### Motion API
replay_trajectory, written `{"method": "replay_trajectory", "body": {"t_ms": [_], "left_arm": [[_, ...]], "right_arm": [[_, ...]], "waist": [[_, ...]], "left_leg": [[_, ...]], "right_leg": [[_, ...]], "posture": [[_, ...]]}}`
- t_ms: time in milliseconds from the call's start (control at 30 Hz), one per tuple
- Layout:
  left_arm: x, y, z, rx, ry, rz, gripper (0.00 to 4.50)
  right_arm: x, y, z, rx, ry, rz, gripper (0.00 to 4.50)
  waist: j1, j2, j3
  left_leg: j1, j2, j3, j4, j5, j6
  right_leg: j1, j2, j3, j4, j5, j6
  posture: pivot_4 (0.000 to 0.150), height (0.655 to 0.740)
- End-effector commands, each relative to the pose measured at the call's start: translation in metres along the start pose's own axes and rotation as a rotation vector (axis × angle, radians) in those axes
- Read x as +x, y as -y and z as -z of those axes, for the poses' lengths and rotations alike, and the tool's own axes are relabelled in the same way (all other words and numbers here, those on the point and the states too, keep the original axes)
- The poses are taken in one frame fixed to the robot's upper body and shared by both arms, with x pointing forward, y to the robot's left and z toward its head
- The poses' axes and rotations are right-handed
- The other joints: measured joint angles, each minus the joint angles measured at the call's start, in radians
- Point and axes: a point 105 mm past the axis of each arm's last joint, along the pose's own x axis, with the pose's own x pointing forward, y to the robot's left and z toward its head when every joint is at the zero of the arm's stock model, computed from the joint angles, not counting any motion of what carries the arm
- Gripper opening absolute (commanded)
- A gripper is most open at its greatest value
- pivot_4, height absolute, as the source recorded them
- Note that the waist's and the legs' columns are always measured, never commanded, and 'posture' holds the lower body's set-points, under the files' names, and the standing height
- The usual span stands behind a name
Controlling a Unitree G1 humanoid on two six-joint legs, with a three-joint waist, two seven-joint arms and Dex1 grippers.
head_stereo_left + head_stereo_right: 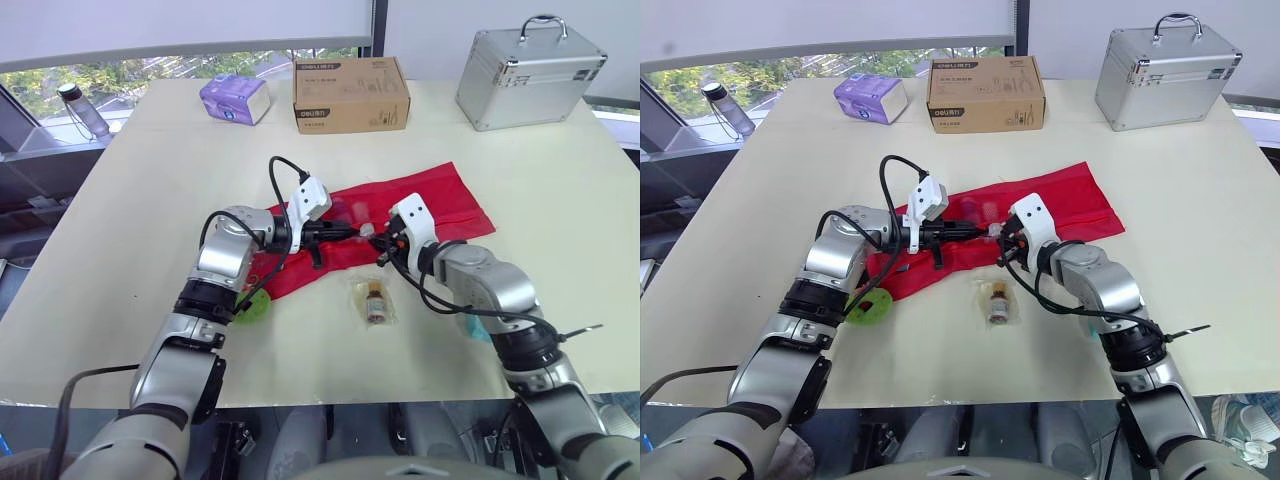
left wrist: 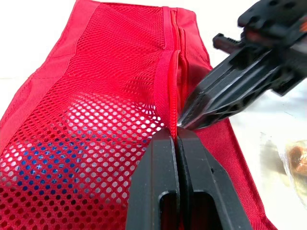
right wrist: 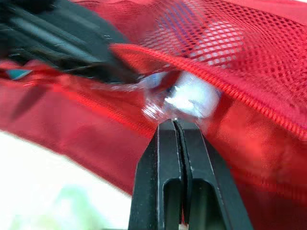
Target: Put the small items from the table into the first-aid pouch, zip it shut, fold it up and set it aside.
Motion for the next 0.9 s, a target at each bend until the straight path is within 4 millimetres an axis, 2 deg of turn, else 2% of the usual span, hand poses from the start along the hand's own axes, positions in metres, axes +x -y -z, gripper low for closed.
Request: {"method": "replay_trajectory", "body": {"t_ms": [33,200,333,600,700,900], "left_arm": [[-0.003,0.001,-0.011,0.035,0.024,0.005,0.0],[-0.003,0.0,-0.01,0.039,0.018,0.002,0.0],[-0.003,0.0,-0.009,0.041,0.016,-0.003,0.0],[-0.005,-0.003,-0.006,0.031,0.023,-0.034,0.0],[-0.005,-0.005,-0.007,0.021,0.035,-0.047,0.0],[-0.006,-0.007,-0.01,0.016,0.049,-0.053,0.0]], "right_arm": [[0.011,0.0,-0.019,-0.053,0.059,0.016,0.04],[0.03,0.006,-0.031,-0.084,0.091,0.049,0.04],[0.035,0.012,-0.031,-0.106,0.094,0.067,0.04],[0.008,0.004,-0.032,-0.135,0.148,-0.007,0.04],[-0.005,0.003,-0.03,-0.125,0.177,0.011,0.04],[-0.019,0.005,-0.022,-0.068,0.195,0.096,0.04]], "waist": [[0.0,0.0,0.0],[-0.001,0.0,0.0],[-0.001,0.0,0.0],[0.0,0.0,0.0],[0.0,0.0,0.0],[0.001,0.0,0.0]], "left_leg": [[0.0,0.0,0.0,0.0,0.0,0.0],[0.0,0.0,0.0,0.0,0.0,0.0],[0.0,0.0,0.0,0.0,0.0,0.0],[0.0,0.0,0.0,0.0,0.0,0.0],[0.0,0.0,0.0,-0.001,0.0,0.0],[0.0,0.0,0.0,0.0,0.0,0.0]], "right_leg": [[0.0,0.0,0.0,0.0,0.0,0.0],[0.0,0.0,0.0,0.0,0.0,0.0],[0.0,0.0,0.0,0.0,0.0,0.0],[0.0,0.0,0.0,0.0,0.0,0.0],[0.0,0.0,0.0,0.0,0.0,0.0],[0.0,0.0,0.0,0.0,0.0,0.0]], "posture": [[0.15,0.74],[0.15,0.74],[0.15,0.74],[0.15,0.74],[0.15,0.74],[0.15,0.74]]}}
